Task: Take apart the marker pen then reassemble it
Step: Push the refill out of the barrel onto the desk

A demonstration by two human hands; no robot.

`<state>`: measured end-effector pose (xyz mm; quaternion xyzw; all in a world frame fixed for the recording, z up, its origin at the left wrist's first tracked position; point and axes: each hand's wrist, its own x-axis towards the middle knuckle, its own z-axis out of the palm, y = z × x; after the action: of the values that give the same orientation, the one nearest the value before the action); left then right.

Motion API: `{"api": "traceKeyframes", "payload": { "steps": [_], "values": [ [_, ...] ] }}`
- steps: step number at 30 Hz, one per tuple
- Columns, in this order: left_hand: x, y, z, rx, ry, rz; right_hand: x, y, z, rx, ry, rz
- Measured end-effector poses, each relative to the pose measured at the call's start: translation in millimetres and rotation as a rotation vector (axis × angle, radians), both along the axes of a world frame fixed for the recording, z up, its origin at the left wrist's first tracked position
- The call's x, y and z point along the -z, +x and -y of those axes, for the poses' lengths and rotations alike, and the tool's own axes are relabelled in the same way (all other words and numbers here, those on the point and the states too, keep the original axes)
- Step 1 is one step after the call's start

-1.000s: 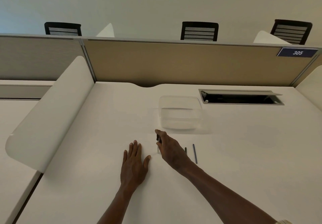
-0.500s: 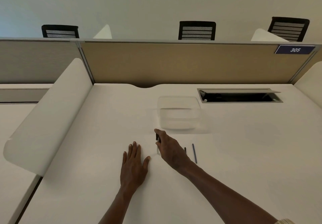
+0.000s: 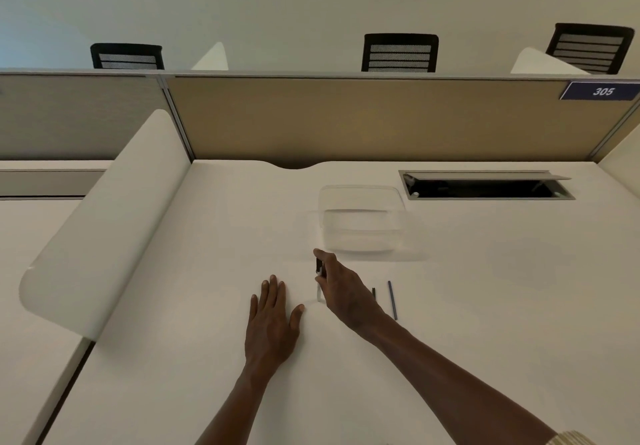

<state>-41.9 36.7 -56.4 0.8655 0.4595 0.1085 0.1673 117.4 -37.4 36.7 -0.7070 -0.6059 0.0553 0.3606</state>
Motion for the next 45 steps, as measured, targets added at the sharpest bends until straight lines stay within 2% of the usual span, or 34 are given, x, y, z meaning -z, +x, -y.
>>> {"api": "traceKeyframes", "payload": {
  "steps": [14, 24, 45],
  "values": [
    [1.0, -0.1, 0.5, 0.007, 0.009, -0.021, 9.0, -2.4, 0.9, -0.021, 0.005, -0.013],
    [1.6, -0.9, 0.0, 0.001, 0.005, -0.009, 9.4, 3.9, 3.2, 0.072, -0.045, -0.088],
    [-1.8, 0.6, 1.5, -0.002, -0.003, 0.022, -33.5, 6.9, -1.2, 0.036, 0.047, -0.054]
  ]
}}
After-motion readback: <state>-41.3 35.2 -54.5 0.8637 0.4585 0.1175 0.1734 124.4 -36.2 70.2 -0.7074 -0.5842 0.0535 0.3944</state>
